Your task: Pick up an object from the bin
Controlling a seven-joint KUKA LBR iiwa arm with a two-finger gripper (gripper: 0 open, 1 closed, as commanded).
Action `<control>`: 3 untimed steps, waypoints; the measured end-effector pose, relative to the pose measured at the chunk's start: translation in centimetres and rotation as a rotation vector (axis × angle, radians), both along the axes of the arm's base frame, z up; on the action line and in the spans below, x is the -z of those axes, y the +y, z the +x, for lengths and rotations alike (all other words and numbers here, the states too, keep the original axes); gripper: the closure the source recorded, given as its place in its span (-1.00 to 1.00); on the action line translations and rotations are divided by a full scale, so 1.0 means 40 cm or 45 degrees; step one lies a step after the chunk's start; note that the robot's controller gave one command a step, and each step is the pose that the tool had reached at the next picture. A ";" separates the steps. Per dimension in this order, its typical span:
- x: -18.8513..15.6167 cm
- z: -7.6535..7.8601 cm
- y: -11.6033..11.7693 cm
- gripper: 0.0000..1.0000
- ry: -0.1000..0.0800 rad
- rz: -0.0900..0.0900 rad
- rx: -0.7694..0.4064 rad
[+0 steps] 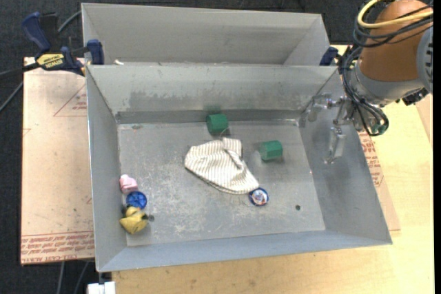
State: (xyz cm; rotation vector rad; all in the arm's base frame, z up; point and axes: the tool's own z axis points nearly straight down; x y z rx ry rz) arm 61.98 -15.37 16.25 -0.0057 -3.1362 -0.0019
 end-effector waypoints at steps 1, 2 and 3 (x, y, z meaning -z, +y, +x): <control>-0.013 0.005 0.002 -1.00 -0.010 -0.002 -0.005; 0.222 -0.005 0.060 -1.00 -0.006 0.001 0.090; 0.217 0.090 0.105 -1.00 -0.016 -0.001 -0.257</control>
Offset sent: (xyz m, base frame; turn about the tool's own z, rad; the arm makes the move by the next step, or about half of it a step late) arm -0.0035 0.0237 -0.0925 0.0740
